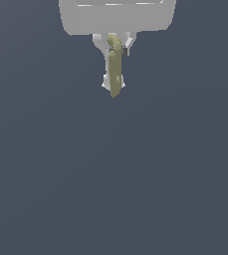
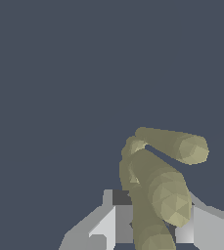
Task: Pick up the object and move it to a goal position.
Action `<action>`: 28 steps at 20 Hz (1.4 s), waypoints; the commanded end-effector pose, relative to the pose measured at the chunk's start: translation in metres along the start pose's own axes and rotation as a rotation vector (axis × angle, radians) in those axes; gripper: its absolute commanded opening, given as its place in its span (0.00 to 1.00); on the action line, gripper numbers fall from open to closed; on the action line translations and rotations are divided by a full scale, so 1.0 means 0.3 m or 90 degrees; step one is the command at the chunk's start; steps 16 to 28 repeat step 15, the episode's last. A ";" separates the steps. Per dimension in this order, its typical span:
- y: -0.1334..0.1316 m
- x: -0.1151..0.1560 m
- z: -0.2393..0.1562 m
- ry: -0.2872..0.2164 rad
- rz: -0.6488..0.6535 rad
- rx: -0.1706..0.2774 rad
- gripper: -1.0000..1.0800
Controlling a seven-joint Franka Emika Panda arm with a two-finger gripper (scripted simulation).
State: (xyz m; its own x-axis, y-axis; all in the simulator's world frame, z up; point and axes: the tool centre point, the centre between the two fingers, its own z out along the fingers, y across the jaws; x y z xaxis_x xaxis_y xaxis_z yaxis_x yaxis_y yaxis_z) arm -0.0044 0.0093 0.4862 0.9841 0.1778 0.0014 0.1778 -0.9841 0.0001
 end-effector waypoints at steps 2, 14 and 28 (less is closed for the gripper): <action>0.001 0.000 -0.064 -0.001 0.000 0.000 0.00; 0.004 0.004 -0.149 -0.001 0.000 0.000 0.00; 0.004 0.004 -0.149 -0.001 0.000 0.000 0.00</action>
